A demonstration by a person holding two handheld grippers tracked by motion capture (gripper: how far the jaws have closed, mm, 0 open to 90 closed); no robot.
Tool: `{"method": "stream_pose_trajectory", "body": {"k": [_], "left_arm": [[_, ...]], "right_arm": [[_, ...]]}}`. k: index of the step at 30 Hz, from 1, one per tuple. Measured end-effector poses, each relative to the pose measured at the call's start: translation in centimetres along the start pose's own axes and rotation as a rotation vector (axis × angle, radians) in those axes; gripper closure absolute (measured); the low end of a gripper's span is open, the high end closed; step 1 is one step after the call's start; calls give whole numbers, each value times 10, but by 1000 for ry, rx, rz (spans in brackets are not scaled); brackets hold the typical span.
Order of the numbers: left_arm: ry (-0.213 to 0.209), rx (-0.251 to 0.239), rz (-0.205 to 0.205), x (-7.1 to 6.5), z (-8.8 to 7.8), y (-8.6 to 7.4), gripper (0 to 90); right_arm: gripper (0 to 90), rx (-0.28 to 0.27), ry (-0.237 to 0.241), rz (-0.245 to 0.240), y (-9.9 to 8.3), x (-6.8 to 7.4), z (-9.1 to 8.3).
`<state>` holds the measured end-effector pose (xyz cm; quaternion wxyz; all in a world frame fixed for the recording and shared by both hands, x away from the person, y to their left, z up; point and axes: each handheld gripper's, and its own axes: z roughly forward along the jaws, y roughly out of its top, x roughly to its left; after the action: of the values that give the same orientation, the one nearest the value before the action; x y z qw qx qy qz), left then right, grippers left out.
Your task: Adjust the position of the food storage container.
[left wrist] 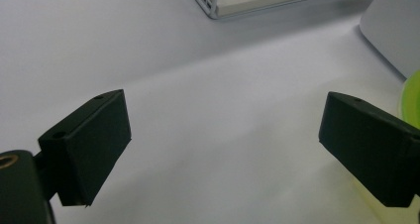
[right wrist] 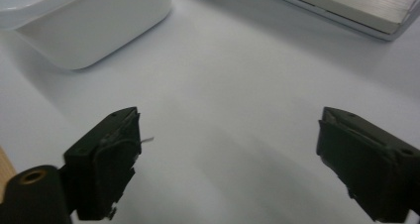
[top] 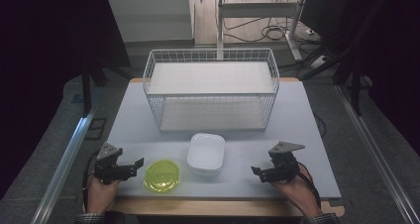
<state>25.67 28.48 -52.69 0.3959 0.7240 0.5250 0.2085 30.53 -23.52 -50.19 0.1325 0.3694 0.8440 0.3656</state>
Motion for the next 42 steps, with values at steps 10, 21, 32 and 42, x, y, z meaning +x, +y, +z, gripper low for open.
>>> {"method": "stream_pose_trajectory", "body": {"k": [10,21,32,42], "left_arm": [[-4,12,-10,-2,1,2,39],[-46,-26,-26,-2,-7,5,49],[-86,-79,36,-19,-19,14,289],[-231,-101,61,-45,-37,28,721]], "right_arm": [[249,2,44,-5,3,4,2],[284,10,65,-9,4,7,2],[287,22,58,-16,4,8,5],[288,26,54,-20,3,8,7]]}}
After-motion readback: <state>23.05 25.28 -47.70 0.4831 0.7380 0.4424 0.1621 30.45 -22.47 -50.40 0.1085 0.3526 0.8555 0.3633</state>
